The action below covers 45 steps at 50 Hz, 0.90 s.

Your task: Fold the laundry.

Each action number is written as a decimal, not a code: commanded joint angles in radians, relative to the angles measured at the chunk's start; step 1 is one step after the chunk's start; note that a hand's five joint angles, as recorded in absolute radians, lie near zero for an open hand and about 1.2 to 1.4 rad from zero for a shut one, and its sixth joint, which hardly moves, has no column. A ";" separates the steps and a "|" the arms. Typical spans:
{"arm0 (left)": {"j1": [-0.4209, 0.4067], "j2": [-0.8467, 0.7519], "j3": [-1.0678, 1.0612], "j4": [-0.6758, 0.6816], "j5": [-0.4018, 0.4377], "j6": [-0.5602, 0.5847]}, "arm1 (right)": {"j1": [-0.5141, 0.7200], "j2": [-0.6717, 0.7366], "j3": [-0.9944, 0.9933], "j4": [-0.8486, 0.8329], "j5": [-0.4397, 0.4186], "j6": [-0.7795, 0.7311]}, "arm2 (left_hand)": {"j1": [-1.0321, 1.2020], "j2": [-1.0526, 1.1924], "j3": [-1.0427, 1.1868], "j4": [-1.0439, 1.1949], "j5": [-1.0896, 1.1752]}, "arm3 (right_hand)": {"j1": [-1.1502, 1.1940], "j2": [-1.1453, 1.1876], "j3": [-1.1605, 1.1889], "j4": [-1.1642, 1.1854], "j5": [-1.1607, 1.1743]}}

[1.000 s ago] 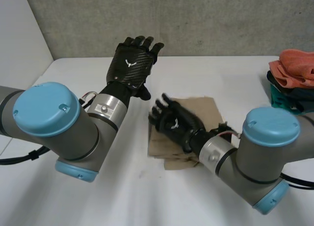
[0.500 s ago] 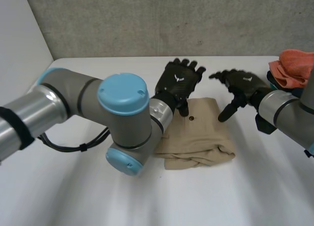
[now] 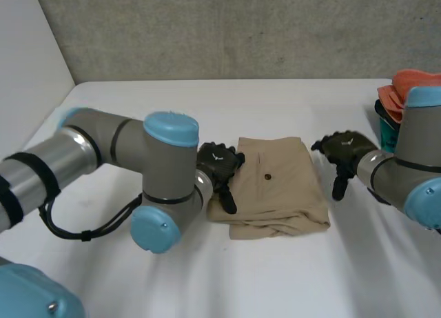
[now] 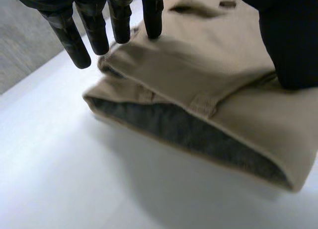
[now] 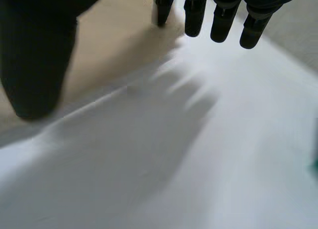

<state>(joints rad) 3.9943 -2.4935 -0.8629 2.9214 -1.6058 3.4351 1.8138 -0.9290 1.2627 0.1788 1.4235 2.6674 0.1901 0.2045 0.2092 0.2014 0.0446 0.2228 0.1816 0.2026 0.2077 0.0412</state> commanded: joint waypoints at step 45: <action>0.078 0.525 -0.323 0.171 0.527 -0.214 | 0.262 -0.019 0.374 -0.871 0.068 -0.007 | 0.006 -0.009 -0.013 -0.006 -0.023 | 1.173 1.215 1.194 1.189 1.181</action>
<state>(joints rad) 4.0697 -1.9707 -1.1863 3.0914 -1.0771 3.2227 2.0775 -0.9364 1.7093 -0.6976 1.4967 2.6490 0.1901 0.2045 0.2093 0.2014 0.0435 0.9990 1.0191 1.0038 1.0014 0.5926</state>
